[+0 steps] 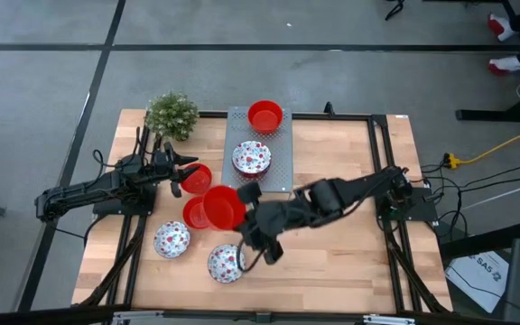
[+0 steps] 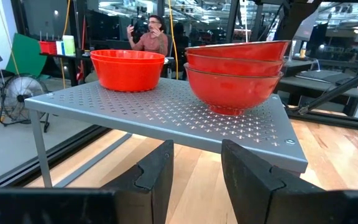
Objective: Pick & Place Mini bowls
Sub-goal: Stack the red bowl on the red bowl on the shelf
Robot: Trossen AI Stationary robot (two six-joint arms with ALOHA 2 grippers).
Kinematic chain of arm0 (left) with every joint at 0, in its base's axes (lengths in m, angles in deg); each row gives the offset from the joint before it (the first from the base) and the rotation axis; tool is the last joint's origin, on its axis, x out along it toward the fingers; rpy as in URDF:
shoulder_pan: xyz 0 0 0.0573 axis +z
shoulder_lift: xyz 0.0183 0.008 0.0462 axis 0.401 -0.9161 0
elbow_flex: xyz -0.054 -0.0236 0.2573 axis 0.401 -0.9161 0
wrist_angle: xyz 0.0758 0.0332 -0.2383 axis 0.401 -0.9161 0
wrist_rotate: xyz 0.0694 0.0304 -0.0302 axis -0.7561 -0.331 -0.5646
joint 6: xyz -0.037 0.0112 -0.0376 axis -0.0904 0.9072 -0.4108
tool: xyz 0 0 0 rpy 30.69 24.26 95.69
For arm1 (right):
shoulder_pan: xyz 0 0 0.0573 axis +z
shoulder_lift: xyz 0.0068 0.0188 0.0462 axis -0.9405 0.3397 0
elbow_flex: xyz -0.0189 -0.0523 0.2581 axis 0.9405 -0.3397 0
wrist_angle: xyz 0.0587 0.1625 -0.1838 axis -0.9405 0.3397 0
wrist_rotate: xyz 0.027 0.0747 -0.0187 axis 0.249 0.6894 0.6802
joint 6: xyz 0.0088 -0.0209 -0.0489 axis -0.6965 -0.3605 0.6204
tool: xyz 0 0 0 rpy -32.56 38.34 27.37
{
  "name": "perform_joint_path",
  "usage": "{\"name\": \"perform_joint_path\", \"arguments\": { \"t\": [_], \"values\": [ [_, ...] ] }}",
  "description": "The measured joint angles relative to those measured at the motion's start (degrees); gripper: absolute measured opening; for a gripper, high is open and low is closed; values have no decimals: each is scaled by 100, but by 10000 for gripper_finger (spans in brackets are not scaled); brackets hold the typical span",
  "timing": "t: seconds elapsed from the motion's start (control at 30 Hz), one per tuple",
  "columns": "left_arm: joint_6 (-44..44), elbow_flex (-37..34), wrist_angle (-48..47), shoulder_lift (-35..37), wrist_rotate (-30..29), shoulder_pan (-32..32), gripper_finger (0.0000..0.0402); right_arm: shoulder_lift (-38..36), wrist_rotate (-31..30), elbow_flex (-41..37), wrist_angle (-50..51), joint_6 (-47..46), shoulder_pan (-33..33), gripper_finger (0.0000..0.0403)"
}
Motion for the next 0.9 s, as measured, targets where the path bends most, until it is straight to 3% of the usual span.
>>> {"name": "perform_joint_path", "arguments": {
  "t": [0.37, 0.7, 0.9],
  "values": [
    [0, 0, -2, -2, -2, 2, 130, -262, -129, -3, -40, 200, -1037, 6],
    [0, 0, -2, 0, -2, 0, 130, -308, -1487, -3, 121, -283, -2031, 6],
    [0, 0, -2, -1, -2, 2, 130, -308, -1679, -7, 262, -718, -2553, 6]
  ]
}}
